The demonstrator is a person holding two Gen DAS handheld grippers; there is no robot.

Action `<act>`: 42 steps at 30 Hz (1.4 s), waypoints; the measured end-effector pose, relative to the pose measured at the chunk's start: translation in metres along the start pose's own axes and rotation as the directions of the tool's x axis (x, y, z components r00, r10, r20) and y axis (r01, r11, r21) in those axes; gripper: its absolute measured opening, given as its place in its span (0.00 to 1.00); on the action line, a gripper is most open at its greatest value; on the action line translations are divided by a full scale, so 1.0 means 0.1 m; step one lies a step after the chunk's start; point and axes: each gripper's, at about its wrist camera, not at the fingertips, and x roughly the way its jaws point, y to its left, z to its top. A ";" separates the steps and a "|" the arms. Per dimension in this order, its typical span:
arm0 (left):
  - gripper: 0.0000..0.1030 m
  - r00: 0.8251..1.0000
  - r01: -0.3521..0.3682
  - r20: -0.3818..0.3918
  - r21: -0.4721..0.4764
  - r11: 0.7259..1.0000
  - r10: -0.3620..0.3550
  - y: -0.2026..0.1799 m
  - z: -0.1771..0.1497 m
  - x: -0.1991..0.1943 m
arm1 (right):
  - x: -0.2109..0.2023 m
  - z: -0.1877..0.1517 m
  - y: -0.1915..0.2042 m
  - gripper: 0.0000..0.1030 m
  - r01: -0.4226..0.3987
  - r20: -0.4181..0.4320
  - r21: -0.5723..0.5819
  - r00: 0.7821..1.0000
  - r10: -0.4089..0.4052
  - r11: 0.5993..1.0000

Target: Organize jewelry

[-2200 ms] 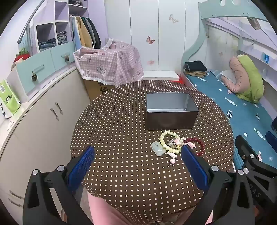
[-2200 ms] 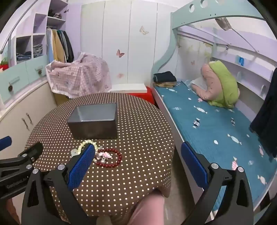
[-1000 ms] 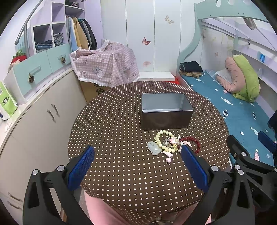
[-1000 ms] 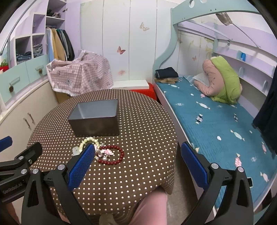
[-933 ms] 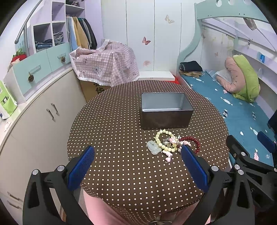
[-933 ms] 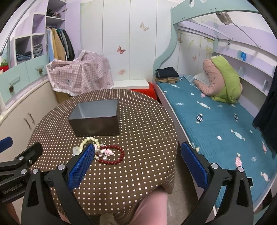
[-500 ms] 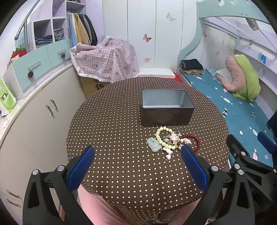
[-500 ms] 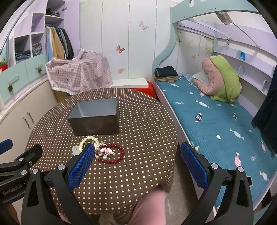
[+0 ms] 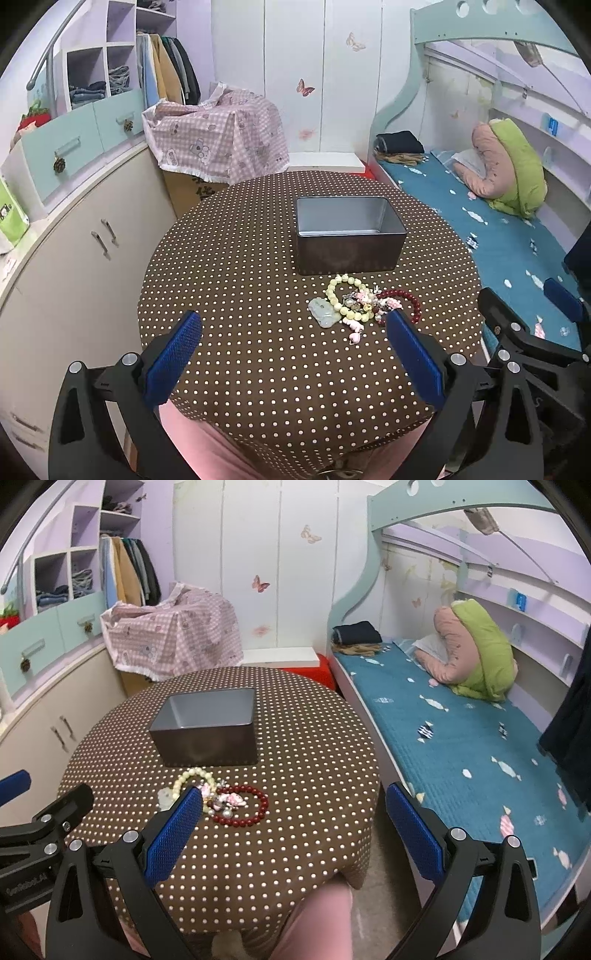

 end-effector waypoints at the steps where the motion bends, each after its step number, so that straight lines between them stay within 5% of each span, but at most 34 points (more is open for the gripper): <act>1: 0.93 1.000 0.008 0.005 -0.001 1.000 -0.008 0.01 0.00 -0.01 | 0.00 0.00 0.00 0.93 -0.002 -0.001 -0.001 1.000 0.002 1.000; 17: 0.93 0.995 0.085 0.058 -0.006 0.996 -0.085 0.12 0.00 -0.03 | -0.04 0.04 0.06 0.93 -0.026 -0.006 -0.002 1.000 0.026 1.000; 23: 0.93 0.998 0.046 0.037 0.013 0.999 -0.047 0.18 -0.04 -0.01 | -0.05 0.02 0.04 0.93 -0.084 -0.014 0.047 0.996 0.084 0.995; 33: 0.93 1.000 0.013 0.013 0.002 1.000 -0.013 0.30 -0.03 0.09 | 0.00 0.03 0.17 0.93 0.014 0.008 0.017 1.000 -0.015 1.000; 42: 0.93 0.999 0.001 -0.039 0.028 1.000 0.000 0.25 0.02 0.42 | 0.21 -0.03 0.06 0.93 -0.061 -0.014 0.055 0.998 0.062 0.997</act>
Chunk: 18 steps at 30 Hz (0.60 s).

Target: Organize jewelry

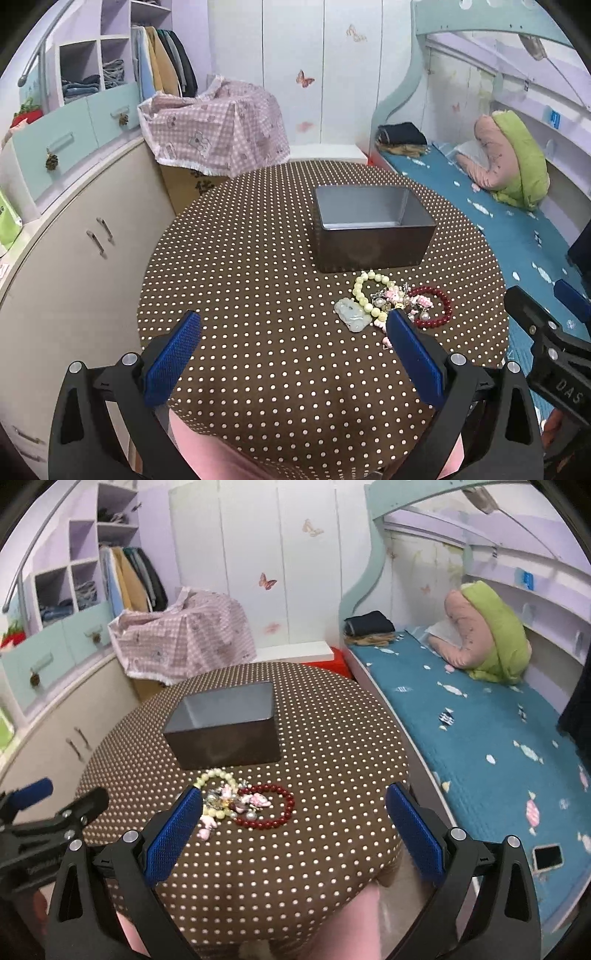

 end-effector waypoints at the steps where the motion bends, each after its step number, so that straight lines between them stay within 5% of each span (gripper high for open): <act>1: 0.93 1.000 0.001 -0.005 0.000 1.000 -0.001 -0.01 0.01 0.03 | 0.03 0.00 -0.01 0.93 0.021 0.001 0.000 1.000 -0.021 1.000; 4: 0.93 1.000 0.017 -0.025 0.003 1.000 -0.017 -0.03 0.02 0.13 | 0.12 0.02 -0.04 0.93 0.067 0.015 0.008 0.998 -0.067 0.998; 18: 0.93 0.980 0.120 -0.159 -0.013 0.993 -0.120 -0.18 0.08 0.86 | 0.74 -0.07 -0.15 0.93 0.040 -0.078 -0.009 0.996 -0.041 0.999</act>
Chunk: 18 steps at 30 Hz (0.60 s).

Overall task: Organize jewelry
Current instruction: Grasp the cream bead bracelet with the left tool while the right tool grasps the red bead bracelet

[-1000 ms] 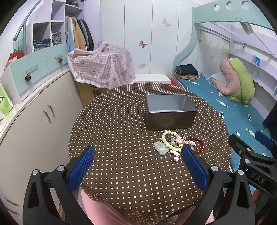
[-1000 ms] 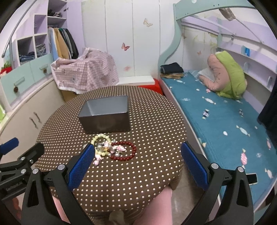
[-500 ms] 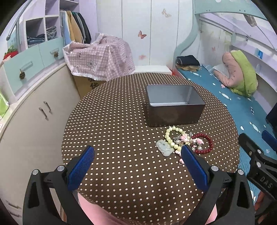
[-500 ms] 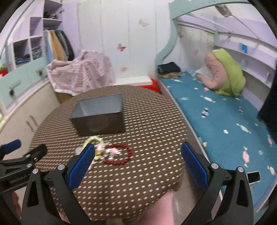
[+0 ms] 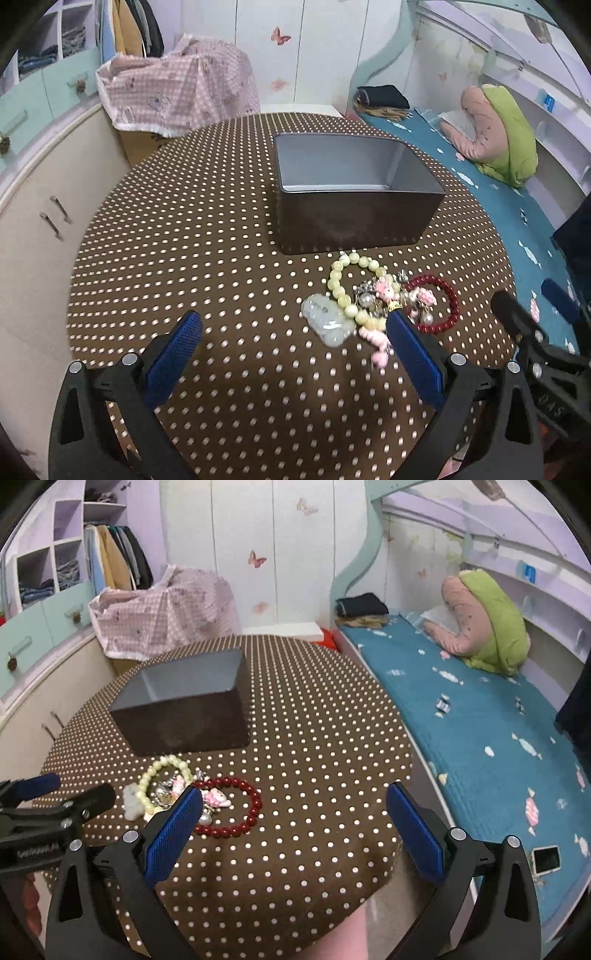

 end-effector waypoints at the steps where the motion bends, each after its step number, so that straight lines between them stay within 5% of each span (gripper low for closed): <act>1: 0.93 1.000 0.000 -0.007 -0.012 1.000 -0.001 0.01 0.03 0.05 | 0.05 0.00 -0.01 0.93 -0.004 -0.008 -0.001 1.000 0.004 1.000; 11: 0.80 0.994 -0.016 -0.105 -0.004 1.000 0.015 -0.06 0.20 0.60 | 0.29 0.01 0.00 0.94 -0.030 -0.031 -0.011 0.999 0.029 1.000; 14: 0.54 0.998 -0.020 -0.060 0.069 0.997 0.024 -0.16 0.17 0.56 | 0.33 0.00 -0.02 0.93 -0.024 -0.034 -0.017 0.999 0.024 1.000; 16: 0.11 0.999 -0.011 -0.051 0.096 0.995 0.016 -0.21 0.17 0.53 | 0.35 -0.01 -0.02 0.93 -0.033 -0.041 -0.016 0.999 0.033 0.999; 18: 0.08 0.999 -0.005 -0.052 0.111 0.994 0.011 -0.22 0.17 0.53 | 0.35 -0.02 -0.02 0.91 -0.053 -0.043 -0.014 0.998 0.053 0.998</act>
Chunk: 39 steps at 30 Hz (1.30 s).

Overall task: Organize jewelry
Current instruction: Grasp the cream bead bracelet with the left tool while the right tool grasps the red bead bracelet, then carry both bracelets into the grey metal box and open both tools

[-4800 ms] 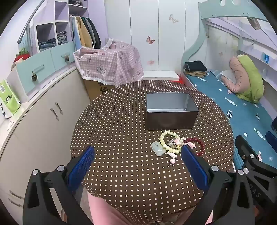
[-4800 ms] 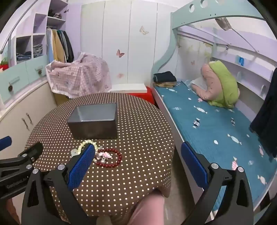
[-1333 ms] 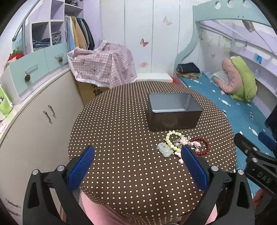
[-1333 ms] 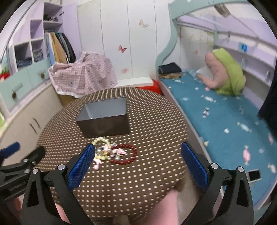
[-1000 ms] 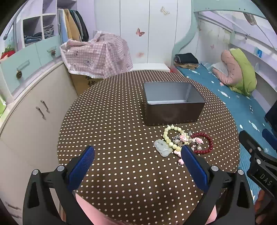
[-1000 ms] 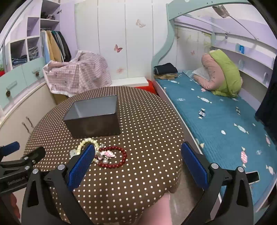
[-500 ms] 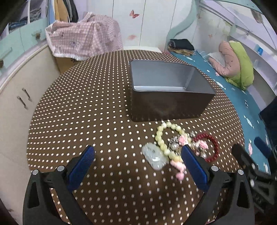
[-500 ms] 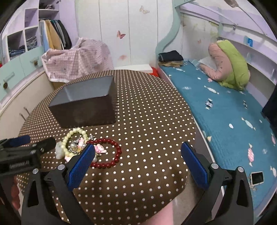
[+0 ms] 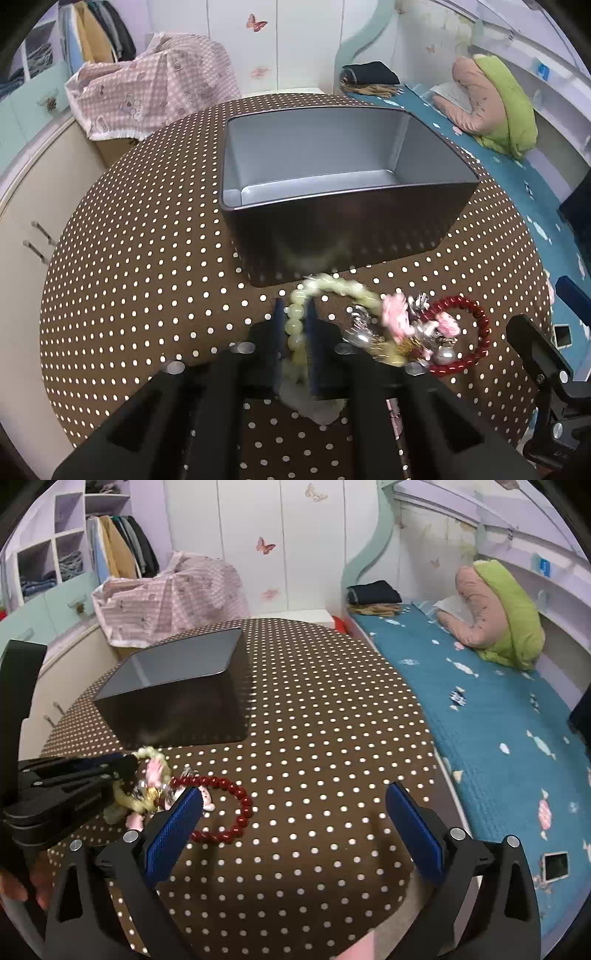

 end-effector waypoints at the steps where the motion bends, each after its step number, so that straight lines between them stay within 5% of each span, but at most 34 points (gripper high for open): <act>1: 0.08 1.000 0.016 -0.002 -0.010 1.000 -0.016 0.01 0.00 0.00 | 0.01 -0.01 0.01 0.84 -0.015 -0.006 -0.006 1.000 0.015 1.000; 5: 0.08 0.991 0.137 0.008 -0.091 0.986 -0.137 0.19 0.04 -0.11 | 0.06 -0.03 0.04 0.60 -0.054 -0.038 -0.014 0.998 0.053 0.998; 9: 0.08 0.978 0.202 0.070 -0.097 0.975 -0.196 0.27 0.07 -0.40 | 0.18 -0.07 0.13 0.49 -0.100 -0.080 -0.034 0.992 0.098 0.994; 13: 0.08 0.966 0.235 0.130 -0.082 0.968 -0.224 0.21 0.09 -0.65 | 0.26 -0.12 0.30 0.37 -0.061 -0.076 -0.127 0.996 0.051 0.990; 16: 0.08 0.955 0.259 0.173 -0.080 0.963 -0.242 0.23 0.09 -0.83 | 0.27 -0.09 0.27 0.11 -0.110 -0.085 -0.072 0.991 0.104 0.991; 27: 0.08 0.957 0.248 0.181 -0.106 0.963 -0.227 0.34 -0.02 -0.87 | 0.07 -0.03 0.21 0.08 -0.153 -0.061 -0.040 0.987 0.150 0.987; 39: 0.08 0.956 0.229 0.215 -0.136 0.964 -0.197 0.50 -0.07 -1.00 | -0.38 0.39 0.38 0.08 -0.137 0.062 -0.148 0.987 0.147 0.980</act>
